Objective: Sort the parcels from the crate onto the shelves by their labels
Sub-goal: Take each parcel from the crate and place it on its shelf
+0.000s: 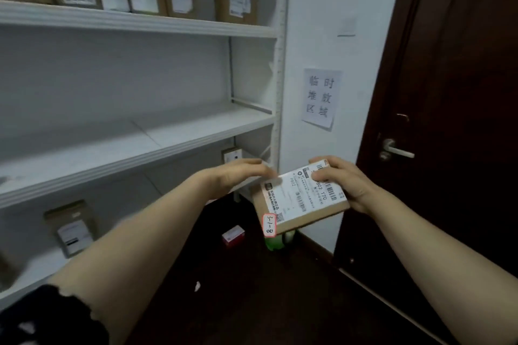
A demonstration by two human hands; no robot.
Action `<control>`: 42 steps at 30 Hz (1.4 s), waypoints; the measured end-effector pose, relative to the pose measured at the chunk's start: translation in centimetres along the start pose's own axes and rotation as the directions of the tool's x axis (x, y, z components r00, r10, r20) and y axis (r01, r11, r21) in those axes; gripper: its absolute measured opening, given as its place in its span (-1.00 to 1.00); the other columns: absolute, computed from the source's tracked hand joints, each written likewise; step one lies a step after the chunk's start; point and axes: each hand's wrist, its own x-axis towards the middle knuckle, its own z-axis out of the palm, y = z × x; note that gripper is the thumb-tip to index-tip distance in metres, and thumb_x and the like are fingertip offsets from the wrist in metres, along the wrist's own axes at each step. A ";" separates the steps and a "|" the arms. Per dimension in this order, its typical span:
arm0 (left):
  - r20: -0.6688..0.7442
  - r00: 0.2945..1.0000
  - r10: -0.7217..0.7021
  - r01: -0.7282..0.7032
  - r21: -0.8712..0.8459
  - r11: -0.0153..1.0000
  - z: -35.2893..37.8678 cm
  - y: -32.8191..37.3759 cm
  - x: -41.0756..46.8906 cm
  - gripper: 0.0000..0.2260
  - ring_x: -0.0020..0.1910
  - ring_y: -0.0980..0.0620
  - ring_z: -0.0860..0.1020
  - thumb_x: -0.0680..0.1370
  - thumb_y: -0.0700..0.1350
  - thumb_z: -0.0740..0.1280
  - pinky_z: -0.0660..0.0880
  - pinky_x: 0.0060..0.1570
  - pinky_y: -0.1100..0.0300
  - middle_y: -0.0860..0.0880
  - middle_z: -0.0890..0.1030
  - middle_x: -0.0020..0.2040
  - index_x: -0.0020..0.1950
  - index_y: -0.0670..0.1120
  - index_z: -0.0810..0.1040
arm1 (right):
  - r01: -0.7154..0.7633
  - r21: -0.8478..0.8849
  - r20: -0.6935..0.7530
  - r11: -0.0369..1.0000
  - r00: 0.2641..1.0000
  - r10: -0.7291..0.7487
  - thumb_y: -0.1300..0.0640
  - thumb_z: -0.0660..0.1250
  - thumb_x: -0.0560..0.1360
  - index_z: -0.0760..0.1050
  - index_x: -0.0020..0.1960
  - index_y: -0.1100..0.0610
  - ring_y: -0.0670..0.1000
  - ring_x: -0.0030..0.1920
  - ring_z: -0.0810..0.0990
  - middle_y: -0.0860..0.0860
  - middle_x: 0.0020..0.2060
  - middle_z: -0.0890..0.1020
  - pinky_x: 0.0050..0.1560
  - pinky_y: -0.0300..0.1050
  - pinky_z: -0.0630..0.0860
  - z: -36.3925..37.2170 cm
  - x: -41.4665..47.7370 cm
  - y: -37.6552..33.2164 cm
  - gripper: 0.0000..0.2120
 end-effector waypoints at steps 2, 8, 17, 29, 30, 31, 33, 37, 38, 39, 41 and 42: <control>0.119 0.986 -0.120 0.108 0.108 0.988 -3.0 -1.5 -1.9 -0.22 0.34 0.00 0.41 0.17 0.11 0.56 0.20 0.45 -0.01 -0.01 0.51 0.32 0.34 -0.08 0.45 | 0.010 -0.088 0.130 0.996 0.992 0.002 0.34 0.37 0.43 0.52 0.13 0.11 0.03 -0.22 0.66 0.13 -0.12 0.66 -0.20 -0.12 0.61 4.2 1.5 -1.6 -0.69; 0.021 0.987 -0.160 0.161 -0.062 0.985 -10.1 -6.8 -7.4 -0.52 0.13 -0.06 0.59 0.29 0.02 0.51 0.45 0.27 0.00 -0.09 0.66 0.09 0.16 -0.12 0.59 | 0.029 0.030 0.187 0.999 0.982 -0.034 -0.09 0.40 0.30 0.49 0.09 -0.06 -0.11 -0.09 0.55 -0.03 0.00 0.57 -0.02 -0.14 0.44 13.4 4.7 -3.9 -0.63; -0.408 0.900 -0.151 -0.126 -0.576 0.807 -12.3 -10.3 -11.8 -0.54 0.02 0.01 0.56 0.37 0.05 0.41 0.56 -0.01 0.16 -0.10 0.63 0.10 0.21 -0.14 0.56 | -0.048 0.159 0.465 0.986 0.885 -0.032 0.04 0.47 0.26 0.41 0.31 -0.11 -0.02 -0.12 0.54 0.03 -0.07 0.64 -0.06 -0.06 0.42 22.4 4.9 -1.0 -0.36; -0.527 0.837 -0.146 -0.244 -0.598 0.763 -11.9 -9.8 -14.3 -0.56 0.09 -0.04 0.52 0.40 0.04 0.38 0.45 0.16 0.05 -0.14 0.58 0.21 0.21 -0.12 0.52 | -0.005 0.182 0.545 0.983 0.833 -0.096 0.17 0.40 0.44 0.38 0.34 -0.15 0.06 0.01 0.57 0.06 -0.02 0.67 0.26 0.09 0.41 24.2 5.6 -2.5 -0.47; -0.529 0.836 -0.147 -0.239 -0.592 0.770 -11.9 -9.7 -14.4 -0.56 0.10 -0.04 0.52 0.40 0.05 0.38 0.45 0.16 0.05 -0.14 0.57 0.22 0.21 -0.11 0.52 | -0.007 0.184 0.550 0.983 0.830 -0.097 0.17 0.40 0.43 0.39 0.32 -0.16 0.06 0.01 0.56 0.05 -0.03 0.67 0.27 0.11 0.40 24.3 5.5 -2.5 -0.49; -0.532 0.833 -0.151 -0.235 -0.588 0.774 -11.9 -9.6 -14.6 -0.56 0.11 -0.04 0.53 0.39 0.05 0.39 0.46 0.15 0.05 -0.15 0.56 0.24 0.21 -0.11 0.52 | -0.007 0.182 0.554 0.983 0.827 -0.097 0.15 0.42 0.41 0.39 0.30 -0.17 0.06 0.01 0.57 0.04 -0.04 0.67 0.27 0.11 0.40 24.4 5.4 -2.6 -0.48; -0.541 0.825 -0.165 -0.229 -0.586 0.777 -11.9 -9.4 -14.8 -0.53 0.12 -0.05 0.53 0.38 0.06 0.40 0.48 0.12 0.07 -0.17 0.55 0.27 0.23 -0.12 0.51 | -0.005 0.186 0.562 0.983 0.821 -0.102 0.10 0.47 0.33 0.39 0.32 -0.17 0.05 -0.02 0.58 0.02 -0.06 0.68 0.22 0.07 0.42 24.4 5.2 -2.8 -0.40; -0.549 0.821 -0.159 -0.229 -0.570 0.789 -11.8 -8.6 -15.2 -0.57 0.10 -0.05 0.53 0.38 0.05 0.40 0.46 0.14 0.07 -0.15 0.58 0.21 0.19 -0.10 0.53 | 0.000 0.221 0.576 0.975 0.807 -0.131 0.14 0.44 0.36 0.41 0.30 -0.17 0.03 -0.05 0.57 0.05 -0.05 0.66 0.11 -0.02 0.40 24.3 5.3 -3.3 -0.45; -0.555 0.817 -0.158 -0.225 -0.558 0.798 -11.8 -8.3 -15.3 -0.59 0.08 -0.04 0.53 0.39 0.06 0.39 0.46 0.15 0.09 -0.12 0.59 0.16 0.17 -0.09 0.53 | 0.004 0.228 0.576 0.974 0.806 -0.139 0.17 0.42 0.40 0.41 0.32 -0.15 0.03 -0.07 0.56 0.06 -0.05 0.66 0.08 -0.06 0.40 24.3 5.3 -3.5 -0.46; -0.564 0.811 -0.159 -0.220 -0.544 0.810 -11.8 -8.0 -15.4 -0.62 0.05 -0.02 0.53 0.40 0.06 0.39 0.45 0.14 0.10 -0.09 0.60 0.11 0.15 -0.07 0.54 | 0.011 0.236 0.575 0.972 0.805 -0.149 0.20 0.39 0.43 0.40 0.34 -0.12 0.02 -0.09 0.55 0.07 -0.06 0.66 0.04 -0.10 0.41 24.3 5.4 -3.7 -0.46; -0.585 0.795 -0.161 -0.208 -0.512 0.833 -12.0 -7.2 -15.5 -0.66 0.00 0.01 0.53 0.40 0.07 0.42 0.43 0.11 0.12 -0.05 0.61 0.05 0.12 -0.04 0.56 | 0.017 0.256 0.572 0.967 0.803 -0.166 0.22 0.36 0.45 0.39 0.37 -0.08 0.01 -0.12 0.55 0.07 -0.07 0.67 -0.01 -0.16 0.44 24.2 5.5 -4.3 -0.47; -0.596 0.787 -0.158 -0.208 -0.498 0.842 -12.0 -6.7 -15.6 -0.67 -0.02 0.02 0.54 0.40 0.07 0.43 0.43 0.09 0.13 -0.05 0.62 0.03 0.10 -0.03 0.58 | 0.016 0.272 0.573 0.962 0.801 -0.175 0.23 0.35 0.45 0.38 0.37 -0.07 0.00 -0.13 0.57 0.08 -0.07 0.67 -0.03 -0.18 0.46 24.1 5.6 -4.7 -0.48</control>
